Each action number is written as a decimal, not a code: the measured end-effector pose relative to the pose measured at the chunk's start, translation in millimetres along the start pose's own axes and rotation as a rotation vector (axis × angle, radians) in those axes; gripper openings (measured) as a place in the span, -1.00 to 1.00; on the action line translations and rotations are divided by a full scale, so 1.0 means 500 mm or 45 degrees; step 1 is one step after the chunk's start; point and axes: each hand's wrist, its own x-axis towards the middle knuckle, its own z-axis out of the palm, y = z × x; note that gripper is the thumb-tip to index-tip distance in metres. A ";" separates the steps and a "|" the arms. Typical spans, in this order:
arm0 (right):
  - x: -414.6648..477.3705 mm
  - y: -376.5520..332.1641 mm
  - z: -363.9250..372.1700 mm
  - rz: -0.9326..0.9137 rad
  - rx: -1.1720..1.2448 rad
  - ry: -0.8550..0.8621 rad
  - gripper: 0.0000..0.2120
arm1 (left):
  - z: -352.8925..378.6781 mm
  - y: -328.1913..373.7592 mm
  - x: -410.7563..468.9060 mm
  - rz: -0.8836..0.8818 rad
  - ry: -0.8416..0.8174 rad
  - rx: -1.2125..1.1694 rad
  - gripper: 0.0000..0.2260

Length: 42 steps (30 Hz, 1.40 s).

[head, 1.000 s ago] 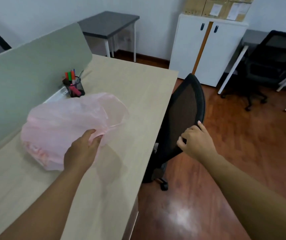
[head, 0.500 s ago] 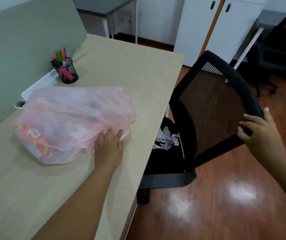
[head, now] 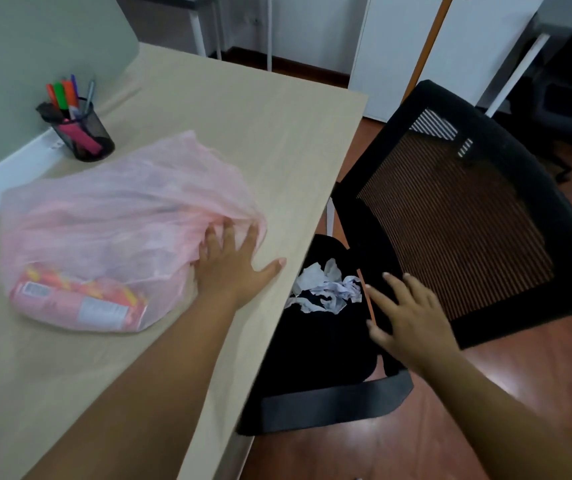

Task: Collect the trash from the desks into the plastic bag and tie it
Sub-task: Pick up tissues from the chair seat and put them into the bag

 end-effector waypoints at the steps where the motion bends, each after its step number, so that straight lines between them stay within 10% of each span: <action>1: 0.022 -0.003 0.032 0.021 0.018 -0.142 -0.35 | 0.000 0.011 0.016 -0.023 -0.005 -0.002 -0.13; 11: 0.242 -0.031 0.324 0.111 0.314 -0.677 -0.04 | 0.002 0.024 0.173 -0.220 0.066 -0.014 -0.08; 23: 0.344 -0.050 0.514 0.099 0.263 -0.753 0.17 | -0.001 0.009 0.233 -0.197 0.195 0.088 -0.17; 31: 0.294 -0.061 0.549 0.173 0.188 -0.474 -0.52 | -0.011 0.013 0.227 -0.174 0.191 0.077 -0.21; 42: 0.247 -0.047 0.546 0.158 0.130 -0.494 -0.80 | -0.005 0.014 0.230 -0.191 0.195 0.055 -0.21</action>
